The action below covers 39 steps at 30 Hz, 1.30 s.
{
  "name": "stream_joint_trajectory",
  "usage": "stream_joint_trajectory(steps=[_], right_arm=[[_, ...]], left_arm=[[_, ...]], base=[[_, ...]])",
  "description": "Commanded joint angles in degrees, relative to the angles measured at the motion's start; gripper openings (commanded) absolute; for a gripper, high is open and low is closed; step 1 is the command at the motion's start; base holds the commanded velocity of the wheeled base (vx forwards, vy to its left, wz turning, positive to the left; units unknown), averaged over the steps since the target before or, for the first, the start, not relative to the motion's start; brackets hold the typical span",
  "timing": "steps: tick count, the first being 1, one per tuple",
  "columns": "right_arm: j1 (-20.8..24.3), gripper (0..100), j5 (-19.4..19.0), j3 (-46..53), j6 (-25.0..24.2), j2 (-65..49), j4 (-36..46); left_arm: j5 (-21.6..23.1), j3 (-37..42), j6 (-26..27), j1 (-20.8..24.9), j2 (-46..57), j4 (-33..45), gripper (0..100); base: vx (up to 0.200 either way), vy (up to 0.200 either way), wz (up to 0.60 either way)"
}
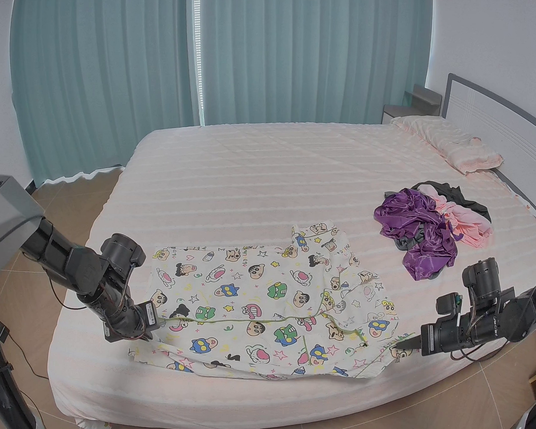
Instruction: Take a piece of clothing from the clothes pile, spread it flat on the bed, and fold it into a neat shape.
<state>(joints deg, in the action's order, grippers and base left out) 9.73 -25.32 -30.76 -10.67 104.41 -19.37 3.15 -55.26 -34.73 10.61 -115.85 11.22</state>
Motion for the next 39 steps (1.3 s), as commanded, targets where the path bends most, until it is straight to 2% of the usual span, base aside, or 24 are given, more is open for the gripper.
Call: stream_joint_trajectory(steps=[1,8,12,14,15,20,22,29,35,39], right_arm=[[0.0,0,0.7,-4.3,-3.0,6.5,-0.3],[-0.9,0,2.3,-8.5,-4.0,11.3,-1.2],[-0.6,0,3.3,-9.9,-9.0,12.8,-4.4],[-0.5,0,3.3,-9.9,-9.2,12.8,-4.6],[-0.5,0,4.6,-10.6,-12.3,14.0,-8.3],[-0.4,0,6.2,-12.0,-13.2,16.7,-12.1],[-0.1,0,8.0,-13.5,-14.2,18.2,-12.6],[0.2,0,8.7,-16.3,-16.7,19.2,-12.6],[0.6,0,11.8,-19.2,-16.8,21.4,-12.5],[0.6,0,13.1,-20.1,-16.8,22.8,-12.6]], left_arm=[[0.0,-4.2,-1.0,-1.1,-3.4,0.1,0],[0.1,-7.6,-1.4,-3.1,-5.4,0.0,0],[0.2,-9.7,-1.5,-4.6,-7.5,-0.1,0],[0.2,-9.7,-1.5,-4.7,-7.6,-0.1,0],[0.1,-11.0,-2.1,-5.2,-9.1,-0.3,0],[0.2,-14.0,-3.1,-5.3,-11.8,-0.4,0],[0.2,-16.0,-3.1,-5.2,-13.4,-0.2,0],[0.9,-18.4,-3.2,-4.9,-14.9,-0.3,0],[1.0,-22.6,-8.2,-5.1,-16.9,-0.3,0],[1.0,-23.1,-8.2,-5.0,-17.7,-0.5,0]], base=[[0.0,0.0,0.0],[0.0,0.0,0.0],[0.0,0.0,0.0],[0.0,0.0,0.0],[0.0,0.0,0.0],[0.0,0.0,0.0],[0.0,0.0,0.0],[0.0,0.0,0.0],[0.0,0.0,0.0],[0.0,0.0,0.0]])
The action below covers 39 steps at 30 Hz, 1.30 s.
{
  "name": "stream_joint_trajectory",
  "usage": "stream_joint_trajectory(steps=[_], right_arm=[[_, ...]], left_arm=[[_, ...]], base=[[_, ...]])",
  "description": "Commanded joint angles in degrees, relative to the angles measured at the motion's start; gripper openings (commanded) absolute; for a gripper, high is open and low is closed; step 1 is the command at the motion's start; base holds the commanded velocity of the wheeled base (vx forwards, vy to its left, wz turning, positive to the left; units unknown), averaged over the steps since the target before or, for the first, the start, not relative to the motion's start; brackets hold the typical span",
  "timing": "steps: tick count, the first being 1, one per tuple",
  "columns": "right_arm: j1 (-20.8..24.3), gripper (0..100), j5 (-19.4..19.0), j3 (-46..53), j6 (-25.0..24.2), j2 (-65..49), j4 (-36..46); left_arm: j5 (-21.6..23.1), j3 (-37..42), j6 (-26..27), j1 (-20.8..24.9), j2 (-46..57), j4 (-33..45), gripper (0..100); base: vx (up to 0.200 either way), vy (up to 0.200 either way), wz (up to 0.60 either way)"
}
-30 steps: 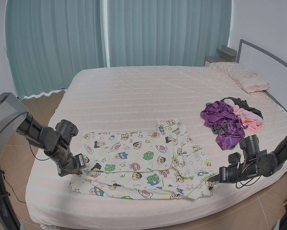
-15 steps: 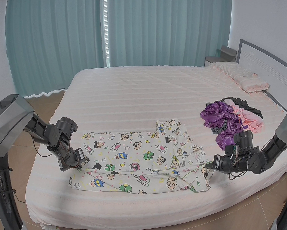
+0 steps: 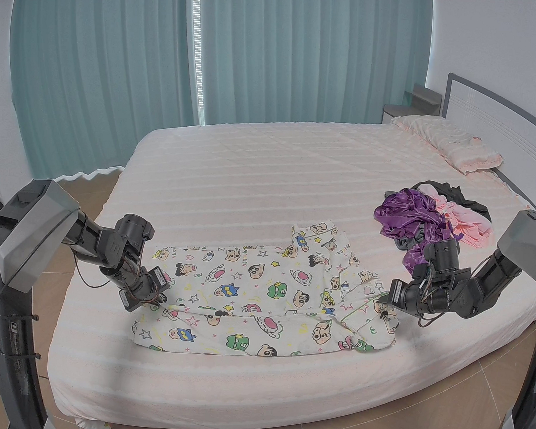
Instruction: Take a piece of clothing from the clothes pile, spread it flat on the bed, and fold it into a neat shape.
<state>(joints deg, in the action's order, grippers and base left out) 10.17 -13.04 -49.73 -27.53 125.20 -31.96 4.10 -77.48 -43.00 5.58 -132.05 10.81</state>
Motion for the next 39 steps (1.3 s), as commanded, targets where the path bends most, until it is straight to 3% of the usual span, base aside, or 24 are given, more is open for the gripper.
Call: stream_joint_trajectory(steps=[1,8,9,10,11,19,24,29,35,37,38,39], right_arm=[[0.1,0,0.9,-1.2,0.0,2.1,0.0],[0.2,0,1.6,-3.1,-2.9,2.9,-0.1],[0.2,0,1.6,-3.4,-3.1,2.9,0.0],[0.2,0,1.6,-3.8,-3.6,3.3,0.0],[0.2,100,1.6,-3.9,-4.0,3.7,0.0],[-0.8,100,1.9,-4.0,-11.7,2.7,-0.1],[-1.1,100,3.6,-2.9,-24.1,-4.5,0.0],[3.1,100,4.3,0.2,-36.6,-11.1,0.0],[9.7,100,5.7,4.8,-39.0,-11.0,-0.1],[10.6,100,8.3,4.7,-39.0,-8.1,-0.2],[10.9,100,10.8,4.7,-39.0,-5.7,-1.8],[10.9,100,10.8,4.7,-39.0,-5.7,-1.8]], left_arm=[[0.0,-0.8,0.0,0.0,-1.5,-0.1,0],[-0.6,-3.1,-0.3,0.0,-3.6,-0.1,0],[-0.6,-3.2,-0.5,0.0,-3.7,-0.1,100],[-0.7,-3.5,-1.0,0.1,-4.0,-0.1,100],[-0.7,-4.1,-1.7,0.1,-4.3,-0.1,100],[-0.9,-4.9,-2.9,-0.3,-4.4,0.3,100],[1.4,-2.3,-5.9,-3.2,2.3,1.4,100],[9.7,6.8,-6.0,-5.7,12.3,1.3,100],[13.3,18.4,-8.5,-6.8,20.7,-2.8,100],[13.7,23.8,-11.8,-6.8,23.2,-8.2,100],[13.7,29.9,-14.0,-6.8,25.2,-14.7,100],[13.7,29.9,-14.0,-6.8,25.2,-14.7,100]], base=[[0.0,0.0,0.0],[0.0,0.0,0.0],[0.0,0.0,0.0],[0.0,0.0,0.0],[0.0,0.0,0.0],[0.0,0.0,0.0],[0.0,0.0,0.0],[0.0,0.0,0.0],[0.0,0.0,0.0],[0.0,0.0,0.0],[0.0,0.0,0.0],[0.0,0.0,0.0]])
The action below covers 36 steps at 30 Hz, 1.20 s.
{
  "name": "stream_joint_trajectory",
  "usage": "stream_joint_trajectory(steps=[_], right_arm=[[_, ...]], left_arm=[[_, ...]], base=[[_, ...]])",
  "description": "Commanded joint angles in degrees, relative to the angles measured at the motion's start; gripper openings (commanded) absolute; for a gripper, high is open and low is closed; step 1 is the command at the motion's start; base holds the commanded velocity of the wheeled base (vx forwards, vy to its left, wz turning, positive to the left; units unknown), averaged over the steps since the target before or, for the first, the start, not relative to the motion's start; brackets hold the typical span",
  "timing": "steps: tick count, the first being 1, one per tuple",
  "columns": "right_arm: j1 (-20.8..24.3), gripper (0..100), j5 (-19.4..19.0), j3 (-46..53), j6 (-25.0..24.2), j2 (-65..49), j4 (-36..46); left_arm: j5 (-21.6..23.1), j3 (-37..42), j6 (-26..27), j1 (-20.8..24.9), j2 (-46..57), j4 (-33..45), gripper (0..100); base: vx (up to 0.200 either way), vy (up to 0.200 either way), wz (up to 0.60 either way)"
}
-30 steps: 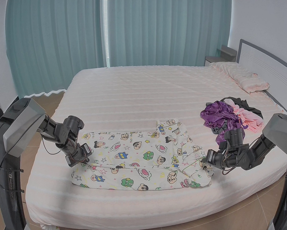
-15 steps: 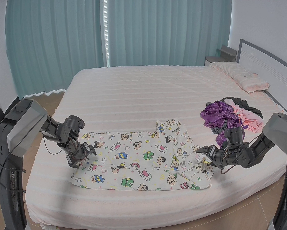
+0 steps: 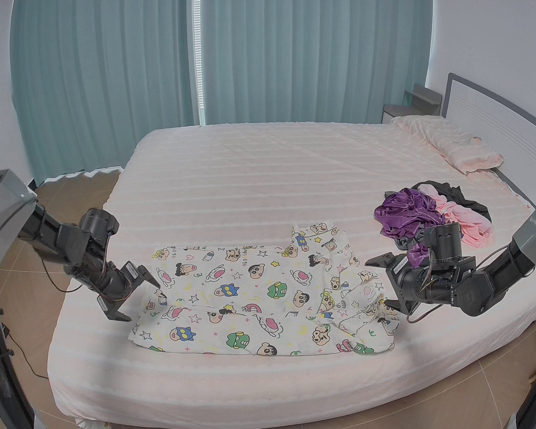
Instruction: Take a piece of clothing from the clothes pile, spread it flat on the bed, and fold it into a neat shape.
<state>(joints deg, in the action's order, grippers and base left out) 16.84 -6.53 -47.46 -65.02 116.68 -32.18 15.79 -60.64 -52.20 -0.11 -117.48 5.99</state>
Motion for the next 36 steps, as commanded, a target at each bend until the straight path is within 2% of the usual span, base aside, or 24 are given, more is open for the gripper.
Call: stream_joint_trajectory(steps=[1,4,8,14,22,29,34,35,36], right_arm=[[4.2,100,4.5,2.8,-1.5,3.9,-3.5],[4.1,100,4.8,3.2,-1.3,5.4,-5.6],[3.7,100,5.0,3.5,-1.2,6.5,-5.8],[3.4,100,5.4,4.0,-1.2,8.0,-5.9],[2.9,100,5.8,3.8,-0.5,10.2,-6.7],[2.6,100,6.0,3.2,-0.4,14.0,-12.4],[2.4,100,6.0,1.8,-0.1,14.7,-12.8],[2.4,0,6.0,1.6,-0.1,14.7,-12.6],[2.4,0,6.1,1.6,-0.1,14.7,-12.6]], left_arm=[[2.1,16.1,-6.2,-0.9,11.7,-13.4,100],[2.2,20.6,-9.5,-0.5,12.5,-18.5,100],[2.2,22.7,-10.1,-0.1,11.7,-22.6,100],[2.3,23.0,-10.6,2.0,10.0,-23.0,100],[2.3,25.0,-12.0,2.3,8.5,-24.0,100],[2.2,25.7,-12.6,2.7,8.2,-25.1,100],[2.1,25.7,-12.5,2.6,8.1,-25.1,100],[2.1,25.7,-12.5,2.5,8.1,-25.1,100],[2.1,25.7,-12.5,2.5,8.1,-25.1,100]], base=[[0.0,0.0,0.0],[0.0,0.0,0.0],[0.0,0.0,0.0],[0.0,0.0,0.0],[0.0,0.0,0.0],[0.0,0.0,0.0],[0.0,0.0,0.0],[0.0,0.0,0.0],[0.0,0.0,0.0]])
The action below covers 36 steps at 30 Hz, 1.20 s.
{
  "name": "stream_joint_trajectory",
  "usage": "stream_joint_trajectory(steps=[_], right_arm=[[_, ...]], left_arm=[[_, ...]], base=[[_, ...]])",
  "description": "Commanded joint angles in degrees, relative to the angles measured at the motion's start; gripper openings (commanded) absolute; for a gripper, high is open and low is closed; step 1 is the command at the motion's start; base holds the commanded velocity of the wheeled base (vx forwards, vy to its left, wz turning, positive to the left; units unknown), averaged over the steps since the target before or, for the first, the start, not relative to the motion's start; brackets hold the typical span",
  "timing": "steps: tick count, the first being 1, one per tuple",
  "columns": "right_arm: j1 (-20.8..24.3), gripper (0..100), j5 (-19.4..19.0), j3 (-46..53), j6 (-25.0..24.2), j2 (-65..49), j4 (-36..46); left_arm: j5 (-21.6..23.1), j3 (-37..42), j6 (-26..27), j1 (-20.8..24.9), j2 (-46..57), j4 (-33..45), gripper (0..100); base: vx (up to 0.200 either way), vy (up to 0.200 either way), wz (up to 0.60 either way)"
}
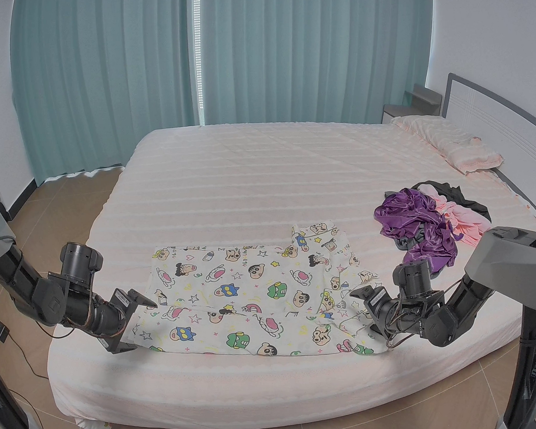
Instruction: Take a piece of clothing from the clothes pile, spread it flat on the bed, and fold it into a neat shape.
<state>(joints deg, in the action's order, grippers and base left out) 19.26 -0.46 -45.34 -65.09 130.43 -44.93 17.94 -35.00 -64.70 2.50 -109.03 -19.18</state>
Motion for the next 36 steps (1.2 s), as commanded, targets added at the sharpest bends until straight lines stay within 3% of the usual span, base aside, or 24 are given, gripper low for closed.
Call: stream_joint_trajectory(steps=[1,13,22,28,36], right_arm=[[0.0,0,0.2,-0.5,0.0,0.9,0.2],[0.6,0,2.7,1.7,0.3,-2.9,2.4],[4.6,0,4.6,4.7,0.2,-13.2,4.0],[8.2,0,9.8,7.5,0.3,-15.1,6.5],[10.4,0,10.0,12.7,-0.1,-14.3,6.3]], left_arm=[[-0.2,0.0,0.0,-0.2,-0.4,0.0,100],[-0.2,0.0,-0.1,-0.5,-0.5,0.0,100],[-0.2,0.0,0.0,-0.4,-1.3,-0.1,100],[-0.2,0.0,0.0,-0.4,-1.3,-0.1,100],[-0.2,0.1,0.0,-0.4,-1.3,0.0,100]], base=[[0.0,0.0,0.0],[0.0,0.0,0.0],[0.0,0.0,0.0],[0.0,0.0,0.0],[0.0,0.0,0.0]])
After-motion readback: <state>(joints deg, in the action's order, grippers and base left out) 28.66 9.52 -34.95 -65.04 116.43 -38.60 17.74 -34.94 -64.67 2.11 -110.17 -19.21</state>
